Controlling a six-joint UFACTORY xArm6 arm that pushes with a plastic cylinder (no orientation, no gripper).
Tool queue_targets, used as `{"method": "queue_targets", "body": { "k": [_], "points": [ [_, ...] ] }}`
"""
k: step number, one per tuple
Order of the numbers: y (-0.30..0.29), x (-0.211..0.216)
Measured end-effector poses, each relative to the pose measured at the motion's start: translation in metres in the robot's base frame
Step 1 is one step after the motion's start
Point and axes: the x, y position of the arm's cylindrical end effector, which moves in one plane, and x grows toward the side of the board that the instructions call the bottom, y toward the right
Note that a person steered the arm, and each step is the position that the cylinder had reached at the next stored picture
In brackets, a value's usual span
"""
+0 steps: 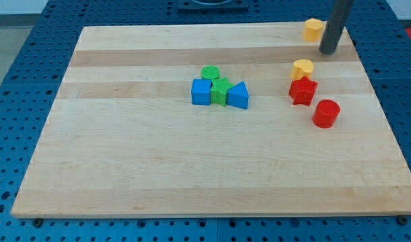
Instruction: Move the yellow heart to the left side of the yellow hexagon
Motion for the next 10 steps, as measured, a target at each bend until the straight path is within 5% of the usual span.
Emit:
{"method": "queue_targets", "body": {
  "k": [2,4,10],
  "points": [
    [-0.005,0.069],
    [-0.062,0.088],
    [-0.066,-0.004]
  ]
}}
